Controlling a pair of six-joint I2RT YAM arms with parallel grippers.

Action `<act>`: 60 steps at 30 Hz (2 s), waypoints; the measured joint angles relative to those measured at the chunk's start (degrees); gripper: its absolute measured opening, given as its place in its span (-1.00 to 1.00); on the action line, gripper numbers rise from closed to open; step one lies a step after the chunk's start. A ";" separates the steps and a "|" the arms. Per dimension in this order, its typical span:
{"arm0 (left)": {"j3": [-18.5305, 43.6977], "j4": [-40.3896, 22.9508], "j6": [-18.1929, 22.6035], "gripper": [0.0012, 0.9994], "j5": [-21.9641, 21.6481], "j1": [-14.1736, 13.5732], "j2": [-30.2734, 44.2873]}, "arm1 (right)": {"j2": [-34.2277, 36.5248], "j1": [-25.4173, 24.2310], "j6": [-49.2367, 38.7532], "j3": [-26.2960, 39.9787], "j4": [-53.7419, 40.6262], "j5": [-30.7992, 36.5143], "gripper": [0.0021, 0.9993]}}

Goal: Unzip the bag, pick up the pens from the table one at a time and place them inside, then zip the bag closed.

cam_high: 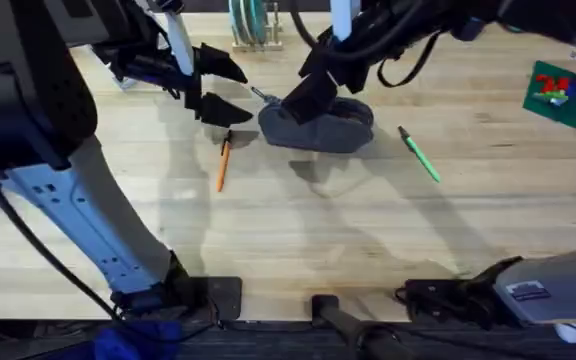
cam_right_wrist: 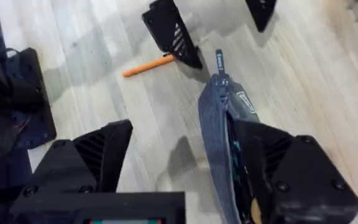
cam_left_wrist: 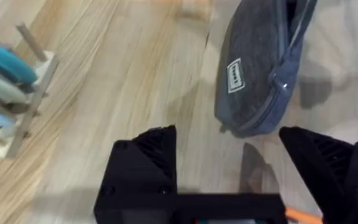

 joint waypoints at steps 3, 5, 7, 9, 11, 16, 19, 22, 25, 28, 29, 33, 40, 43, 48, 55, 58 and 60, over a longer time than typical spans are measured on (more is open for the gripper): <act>0.25 0.06 -0.87 0.99 -2.89 0.41 -2.27 | -1.53 -0.04 0.04 0.00 -0.63 0.70 1.00; 0.29 0.52 -1.71 0.99 -4.31 0.55 -4.79 | -2.49 -0.04 0.06 0.00 -0.75 0.99 1.00; 0.32 1.83 -3.25 0.99 -5.59 0.72 -7.81 | -3.37 -0.04 0.35 0.00 -0.75 1.52 1.00; 0.52 3.69 -5.83 0.99 -6.90 0.73 -10.44 | -4.00 -0.04 1.15 0.00 -0.75 2.56 1.00; 0.90 6.32 -9.91 0.99 -8.53 0.70 -12.34 | -4.38 -0.04 2.47 0.02 -0.82 4.22 1.00; 1.11 10.83 -19.93 0.99 -16.70 -0.05 -14.98 | -5.29 -0.07 5.06 0.02 -1.19 6.73 1.00; 1.11 13.42 -25.04 0.99 -21.37 -0.95 -16.54 | -7.44 -0.07 5.64 0.02 -1.24 8.69 0.99; 1.11 14.03 -27.89 0.99 -23.96 -2.33 -19.18 | -10.52 -0.07 5.88 0.02 -2.18 10.66 1.00; 1.11 14.57 -30.99 0.99 -26.24 -4.17 -22.88 | -13.02 -0.07 6.54 0.02 -2.99 11.78 1.00; 1.11 14.48 -35.40 0.99 -27.83 -5.92 -26.82 | -14.56 -0.07 6.92 0.02 -3.84 12.57 1.00; 1.11 14.30 -36.69 0.99 -28.04 -6.30 -27.87 | -14.90 -0.07 6.95 0.02 -4.21 12.85 1.00; 1.11 5.71 -48.36 0.99 -29.32 -7.97 -39.45 | -17.79 -4.17 11.76 0.02 -12.10 14.46 1.00; 1.11 -6.00 -52.06 0.99 -29.33 -7.97 -45.51 | -17.79 -8.14 13.07 0.02 -18.80 14.89 1.00; 1.11 -8.74 -53.27 0.99 -29.34 -7.97 -47.02 | -17.79 -8.98 11.97 0.02 -20.77 15.04 0.99; 1.11 -11.38 -54.64 0.99 -29.31 -8.56 -49.15 | -17.79 -9.33 7.92 0.02 -22.88 15.10 0.99; 1.11 -12.77 -55.28 0.99 -29.31 -10.30 -50.04 | -17.79 -9.33 3.02 0.02 -24.53 15.12 0.99; 1.11 -12.75 -55.32 0.99 -29.31 -10.33 -50.00 | -17.79 -9.33 1.71 0.02 -24.62 15.72 0.97; 1.11 -12.76 -55.33 0.99 -29.31 -10.35 -50.00 | -17.79 -9.33 1.21 0.02 -24.62 16.51 0.87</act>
